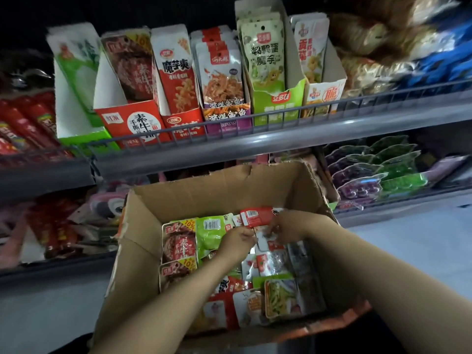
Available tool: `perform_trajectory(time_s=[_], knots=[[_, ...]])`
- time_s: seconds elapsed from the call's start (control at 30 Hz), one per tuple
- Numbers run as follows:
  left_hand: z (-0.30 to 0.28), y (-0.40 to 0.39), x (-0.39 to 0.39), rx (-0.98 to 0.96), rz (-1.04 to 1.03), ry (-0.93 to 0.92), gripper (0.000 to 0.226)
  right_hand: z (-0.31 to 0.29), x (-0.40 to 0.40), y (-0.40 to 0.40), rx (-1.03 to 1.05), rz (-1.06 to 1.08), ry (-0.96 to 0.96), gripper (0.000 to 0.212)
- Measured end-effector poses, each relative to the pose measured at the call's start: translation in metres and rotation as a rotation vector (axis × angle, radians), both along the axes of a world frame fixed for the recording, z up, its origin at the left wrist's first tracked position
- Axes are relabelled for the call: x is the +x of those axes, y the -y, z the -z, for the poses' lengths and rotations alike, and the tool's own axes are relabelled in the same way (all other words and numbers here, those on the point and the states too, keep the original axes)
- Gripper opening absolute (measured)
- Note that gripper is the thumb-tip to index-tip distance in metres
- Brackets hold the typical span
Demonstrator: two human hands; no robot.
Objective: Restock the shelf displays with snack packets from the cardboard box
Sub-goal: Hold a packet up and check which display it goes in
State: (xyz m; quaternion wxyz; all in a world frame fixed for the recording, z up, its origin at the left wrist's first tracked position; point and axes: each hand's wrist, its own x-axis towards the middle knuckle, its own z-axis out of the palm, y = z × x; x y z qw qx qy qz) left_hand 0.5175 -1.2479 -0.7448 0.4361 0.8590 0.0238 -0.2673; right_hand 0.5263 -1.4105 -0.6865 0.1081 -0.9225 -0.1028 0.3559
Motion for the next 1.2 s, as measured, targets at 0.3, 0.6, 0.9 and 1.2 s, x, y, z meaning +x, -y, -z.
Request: perform_trajectory(time_s=[0.3, 0.6, 0.9, 1.2], knots=[[0.022, 0.021, 0.003, -0.024, -0.208, -0.089, 0.041, 0.015, 0.001, 0.004, -0.11, -0.055, -0.142, 0.061], [-0.024, 0.014, 0.007, -0.403, -0.372, -0.264, 0.016, -0.001, 0.006, 0.015, 0.099, 0.107, -0.034, 0.062], [-0.088, -0.01, 0.016, -0.722, -0.454, -0.306, 0.009, -0.043, 0.002, 0.021, 0.425, 0.292, 0.304, 0.014], [-0.13, -0.019, 0.012, -0.466, -0.296, -0.052, 0.014, -0.086, -0.008, 0.014, 0.647, 0.419, 0.497, 0.03]])
